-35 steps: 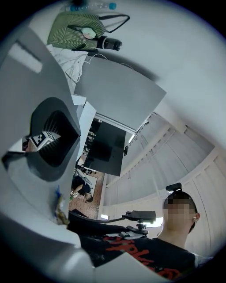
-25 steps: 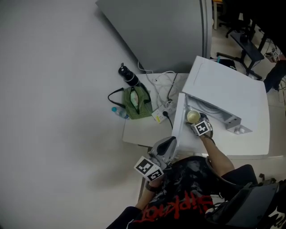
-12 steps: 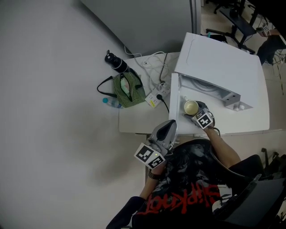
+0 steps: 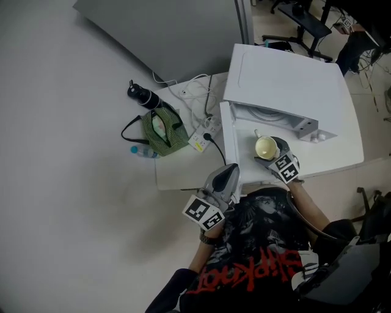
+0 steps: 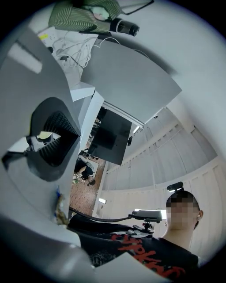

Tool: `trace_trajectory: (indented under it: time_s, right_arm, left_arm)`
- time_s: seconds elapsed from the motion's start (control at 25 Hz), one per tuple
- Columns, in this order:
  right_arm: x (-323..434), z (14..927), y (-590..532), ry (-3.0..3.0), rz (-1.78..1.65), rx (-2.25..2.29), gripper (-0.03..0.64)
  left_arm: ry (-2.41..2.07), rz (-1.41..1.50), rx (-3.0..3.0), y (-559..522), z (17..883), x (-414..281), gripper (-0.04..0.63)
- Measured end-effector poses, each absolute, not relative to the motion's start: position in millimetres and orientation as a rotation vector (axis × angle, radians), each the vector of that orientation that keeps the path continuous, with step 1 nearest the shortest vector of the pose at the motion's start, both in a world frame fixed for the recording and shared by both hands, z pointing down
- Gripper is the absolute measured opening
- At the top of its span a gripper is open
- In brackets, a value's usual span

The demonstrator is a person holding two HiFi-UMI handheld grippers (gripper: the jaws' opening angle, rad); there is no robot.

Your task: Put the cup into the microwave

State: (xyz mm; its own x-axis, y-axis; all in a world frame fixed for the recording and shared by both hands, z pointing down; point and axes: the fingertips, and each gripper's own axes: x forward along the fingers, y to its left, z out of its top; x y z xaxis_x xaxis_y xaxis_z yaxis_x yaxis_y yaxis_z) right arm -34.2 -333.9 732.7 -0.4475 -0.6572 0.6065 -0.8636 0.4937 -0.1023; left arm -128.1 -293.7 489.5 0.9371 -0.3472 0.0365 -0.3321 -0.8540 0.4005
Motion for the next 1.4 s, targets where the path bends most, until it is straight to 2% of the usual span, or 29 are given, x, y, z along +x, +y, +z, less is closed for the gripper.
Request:
trace_trajectory:
  time_s: [0.6,1.0,1.4]
  right_arm:
    - [-3.1,695.5,-364.7,-2.243,0.506,1.333,0.439]
    - [17.0,723.1,-409.4,-2.21,0.592,1.391,0.439]
    - [55.3,754.7,-459.2,-2.051,0.642,1.675,0.433]
  left_arm:
    - [-0.346,0.068,2.848,-264.5,491.9,-96.5,0.002]
    - [-0.419,0.127,2.896,-262.9,499.2,-93.8,0.002]
    - [-0.465,0.163,2.951,-259.4,501.0,-88.3,0.002]
